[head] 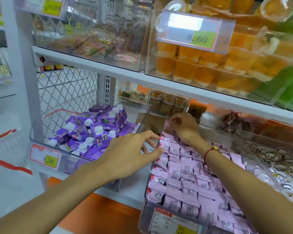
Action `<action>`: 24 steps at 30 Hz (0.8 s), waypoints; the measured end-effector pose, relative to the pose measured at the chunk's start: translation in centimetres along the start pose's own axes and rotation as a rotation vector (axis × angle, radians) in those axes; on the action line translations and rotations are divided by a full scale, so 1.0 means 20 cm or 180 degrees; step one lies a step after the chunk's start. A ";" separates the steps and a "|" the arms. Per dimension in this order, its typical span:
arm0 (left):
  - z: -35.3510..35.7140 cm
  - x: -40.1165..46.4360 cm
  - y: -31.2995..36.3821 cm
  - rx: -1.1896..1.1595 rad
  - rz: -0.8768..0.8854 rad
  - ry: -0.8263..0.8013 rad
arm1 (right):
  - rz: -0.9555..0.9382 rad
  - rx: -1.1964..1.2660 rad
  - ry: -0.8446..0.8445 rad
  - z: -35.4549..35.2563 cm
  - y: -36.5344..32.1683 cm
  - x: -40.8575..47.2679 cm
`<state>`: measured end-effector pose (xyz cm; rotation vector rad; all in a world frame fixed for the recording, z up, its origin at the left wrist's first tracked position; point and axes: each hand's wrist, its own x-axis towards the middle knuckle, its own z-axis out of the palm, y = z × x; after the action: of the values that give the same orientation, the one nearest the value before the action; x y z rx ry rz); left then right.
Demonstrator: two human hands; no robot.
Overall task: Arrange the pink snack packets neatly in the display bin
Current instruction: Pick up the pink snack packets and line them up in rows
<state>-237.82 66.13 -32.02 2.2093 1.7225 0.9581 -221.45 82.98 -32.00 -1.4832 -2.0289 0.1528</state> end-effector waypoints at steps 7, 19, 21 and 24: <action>-0.01 0.00 0.01 -0.0293 -0.0136 0.0135 | 0.0862 0.2626 0.1372 -0.20 -0.11 -0.10; -0.03 0.00 0.14 -0.0831 0.1322 0.0701 | 0.1957 0.4497 -0.0301 -0.43 -0.19 -0.63; -0.04 0.00 0.17 -0.1892 0.0546 0.0751 | 0.1857 0.4001 -0.0393 -0.44 -0.17 -0.62; -0.04 0.03 0.18 -0.3165 -0.0676 0.0605 | 0.1158 0.2789 -0.0123 -0.45 -0.15 -0.61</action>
<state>-235.36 65.31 -29.30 1.2955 1.0924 1.5446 -216.81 68.67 -28.49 -1.2232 -1.3762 1.0688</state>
